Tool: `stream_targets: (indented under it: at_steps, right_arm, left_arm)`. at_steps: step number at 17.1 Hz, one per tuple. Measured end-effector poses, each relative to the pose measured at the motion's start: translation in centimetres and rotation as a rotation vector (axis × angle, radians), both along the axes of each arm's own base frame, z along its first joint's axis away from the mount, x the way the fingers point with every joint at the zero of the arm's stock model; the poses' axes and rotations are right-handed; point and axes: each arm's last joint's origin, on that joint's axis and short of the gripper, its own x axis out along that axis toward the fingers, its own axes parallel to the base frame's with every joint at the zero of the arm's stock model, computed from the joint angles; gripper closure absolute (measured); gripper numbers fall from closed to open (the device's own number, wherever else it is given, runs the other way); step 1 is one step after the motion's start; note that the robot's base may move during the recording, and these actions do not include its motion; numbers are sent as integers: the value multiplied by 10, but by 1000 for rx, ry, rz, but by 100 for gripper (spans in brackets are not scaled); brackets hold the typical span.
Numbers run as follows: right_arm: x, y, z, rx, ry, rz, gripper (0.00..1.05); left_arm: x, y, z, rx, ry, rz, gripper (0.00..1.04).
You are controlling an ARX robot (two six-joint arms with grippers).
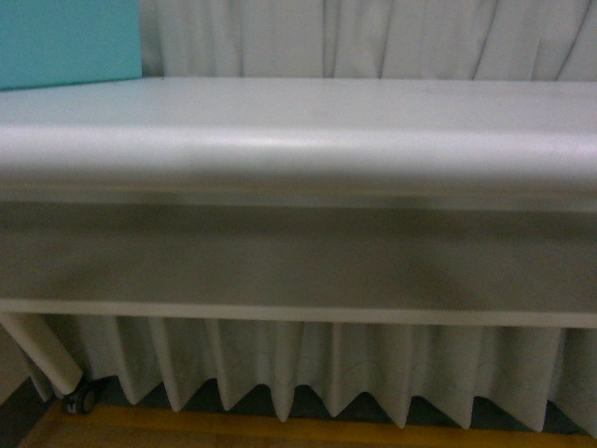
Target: Wind up and store yellow beetle toy
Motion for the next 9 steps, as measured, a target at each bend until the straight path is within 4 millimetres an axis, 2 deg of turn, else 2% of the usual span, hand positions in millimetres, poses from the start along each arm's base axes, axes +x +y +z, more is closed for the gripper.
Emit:
stream_targets:
  at_steps: [9]
  right_arm:
    - [0,0,0,0,2,0,7]
  left_arm:
    - [0,0,0,0,3,0,7]
